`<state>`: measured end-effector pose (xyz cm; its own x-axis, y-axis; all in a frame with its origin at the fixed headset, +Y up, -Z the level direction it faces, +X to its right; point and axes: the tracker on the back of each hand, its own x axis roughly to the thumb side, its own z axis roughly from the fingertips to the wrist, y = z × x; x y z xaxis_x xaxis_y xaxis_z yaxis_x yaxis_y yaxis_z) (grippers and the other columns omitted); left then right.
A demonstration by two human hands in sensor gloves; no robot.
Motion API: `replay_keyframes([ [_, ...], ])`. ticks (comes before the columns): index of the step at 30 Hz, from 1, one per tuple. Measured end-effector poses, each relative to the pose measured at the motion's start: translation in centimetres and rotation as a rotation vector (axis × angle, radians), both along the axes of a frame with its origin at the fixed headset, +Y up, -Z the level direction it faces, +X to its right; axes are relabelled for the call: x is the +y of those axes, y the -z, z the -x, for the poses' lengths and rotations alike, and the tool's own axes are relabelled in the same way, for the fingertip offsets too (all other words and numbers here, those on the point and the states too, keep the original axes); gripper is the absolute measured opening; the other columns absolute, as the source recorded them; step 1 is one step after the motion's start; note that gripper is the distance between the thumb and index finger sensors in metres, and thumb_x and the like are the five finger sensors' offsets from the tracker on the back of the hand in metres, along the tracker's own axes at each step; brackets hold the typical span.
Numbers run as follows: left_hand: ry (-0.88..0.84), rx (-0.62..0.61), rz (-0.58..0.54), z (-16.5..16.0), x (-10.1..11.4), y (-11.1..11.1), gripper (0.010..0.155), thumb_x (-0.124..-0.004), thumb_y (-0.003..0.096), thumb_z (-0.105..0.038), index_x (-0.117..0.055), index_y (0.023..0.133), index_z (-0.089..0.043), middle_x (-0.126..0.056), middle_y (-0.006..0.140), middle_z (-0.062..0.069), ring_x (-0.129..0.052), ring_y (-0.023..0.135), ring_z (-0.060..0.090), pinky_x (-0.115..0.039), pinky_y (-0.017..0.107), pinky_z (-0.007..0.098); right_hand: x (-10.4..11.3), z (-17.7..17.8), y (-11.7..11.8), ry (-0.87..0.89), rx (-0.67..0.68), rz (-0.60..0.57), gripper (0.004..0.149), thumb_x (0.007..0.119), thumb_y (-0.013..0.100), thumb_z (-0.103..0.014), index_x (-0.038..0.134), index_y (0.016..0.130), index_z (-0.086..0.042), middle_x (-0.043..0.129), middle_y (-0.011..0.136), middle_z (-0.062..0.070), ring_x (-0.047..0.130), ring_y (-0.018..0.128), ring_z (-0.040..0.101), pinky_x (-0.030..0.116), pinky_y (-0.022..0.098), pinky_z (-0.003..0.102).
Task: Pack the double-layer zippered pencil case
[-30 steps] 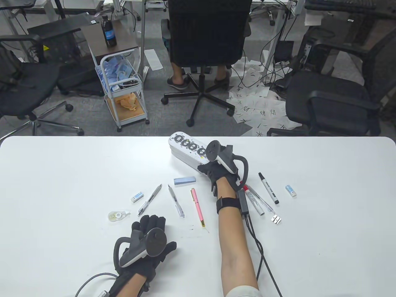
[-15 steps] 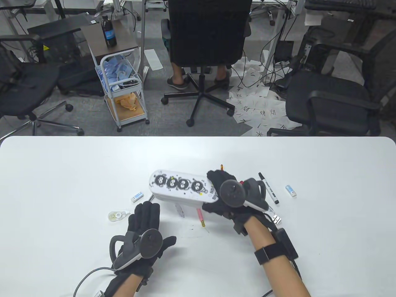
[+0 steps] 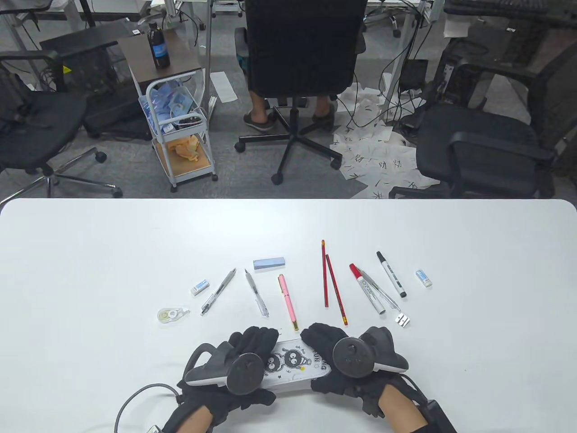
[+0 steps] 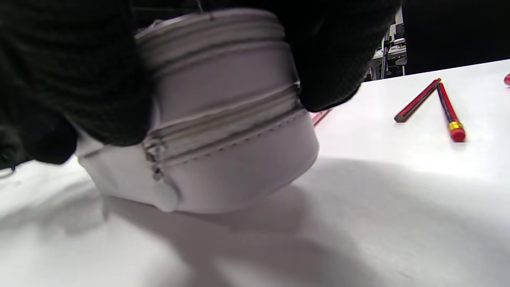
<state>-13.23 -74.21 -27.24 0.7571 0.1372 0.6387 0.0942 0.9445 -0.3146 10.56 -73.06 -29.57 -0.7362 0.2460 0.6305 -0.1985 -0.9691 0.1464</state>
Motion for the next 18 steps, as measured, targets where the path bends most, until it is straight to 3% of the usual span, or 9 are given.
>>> replay_keyframes([
  [3,0.021,-0.025,-0.026,-0.3,-0.1,0.1,0.109,-0.078,0.0529,-0.060,-0.009,0.117,-0.006,-0.034,0.120,0.032,-0.055,0.105,0.057,-0.050,0.073,0.075,-1.0,0.1,0.0,0.015,-0.006,0.048,0.091,0.093,0.039,-0.052,0.047,0.108,-0.016,0.049,0.116,0.016,0.071,0.099,0.039,0.080,0.065,0.044],
  [6,0.012,-0.013,0.010,-0.2,-0.2,0.1,0.104,-0.076,0.0535,-0.062,-0.018,0.120,-0.007,-0.035,0.120,0.032,-0.058,0.104,0.055,-0.055,0.072,0.074,-1.2,0.0,-0.3,-0.010,-0.016,0.090,0.094,0.089,0.040,-0.055,0.040,0.109,-0.013,0.041,0.117,0.020,0.066,0.100,0.041,0.073,0.068,0.049],
  [10,0.019,-0.003,0.025,-0.1,-0.2,0.2,0.103,-0.074,0.0543,-0.064,-0.019,0.120,-0.007,-0.037,0.119,0.031,-0.060,0.102,0.053,-0.059,0.071,0.072,-1.0,-1.4,-1.1,-0.032,-0.125,0.090,0.101,0.086,0.037,-0.063,0.041,0.109,-0.008,0.048,0.114,0.024,0.075,0.094,0.038,0.079,0.063,0.045],
  [11,0.021,-0.003,0.031,-0.1,-0.3,0.2,0.103,-0.074,0.0545,-0.064,-0.019,0.120,-0.007,-0.037,0.119,0.031,-0.060,0.102,0.052,-0.060,0.071,0.071,-1.1,-1.7,-1.2,-0.042,-0.139,0.085,0.100,0.085,0.037,-0.064,0.042,0.108,-0.008,0.053,0.112,0.023,0.080,0.090,0.036,0.083,0.060,0.043],
  [13,0.024,0.000,0.050,-0.1,-0.3,0.2,0.102,-0.072,0.0552,-0.064,-0.018,0.120,-0.007,-0.037,0.119,0.032,-0.059,0.101,0.053,-0.060,0.070,0.071,-1.4,-2.4,-2.0,-0.050,-0.290,0.039,0.093,0.085,0.038,-0.062,0.052,0.105,-0.007,0.068,0.104,0.020,0.090,0.081,0.029,0.088,0.053,0.038],
  [15,0.027,0.000,0.049,-0.2,-0.3,0.2,0.102,-0.072,0.0555,-0.065,-0.018,0.120,-0.006,-0.036,0.118,0.033,-0.060,0.100,0.053,-0.060,0.070,0.070,-1.5,-2.2,-2.3,-0.095,-0.365,0.036,0.080,0.085,0.038,-0.061,0.066,0.098,-0.011,0.083,0.095,0.015,0.099,0.071,0.024,0.092,0.047,0.034],
  [17,0.030,0.000,0.055,-0.2,-0.3,0.1,0.102,-0.071,0.0556,-0.065,-0.019,0.120,-0.005,-0.037,0.117,0.034,-0.061,0.099,0.053,-0.062,0.069,0.070,-1.9,-1.2,-2.6,-0.170,-0.340,0.107,0.072,0.085,0.040,-0.062,0.076,0.091,-0.013,0.093,0.085,0.007,0.103,0.064,0.020,0.093,0.044,0.033],
  [18,0.032,0.004,0.062,-0.3,-0.3,0.1,0.102,-0.071,0.0556,-0.066,-0.019,0.120,-0.005,-0.038,0.117,0.035,-0.061,0.098,0.053,-0.062,0.069,0.070,-2.1,-0.6,-2.9,-0.180,-0.360,0.083,0.071,0.085,0.040,-0.061,0.078,0.089,-0.011,0.095,0.083,0.007,0.104,0.062,0.019,0.093,0.043,0.033],
])
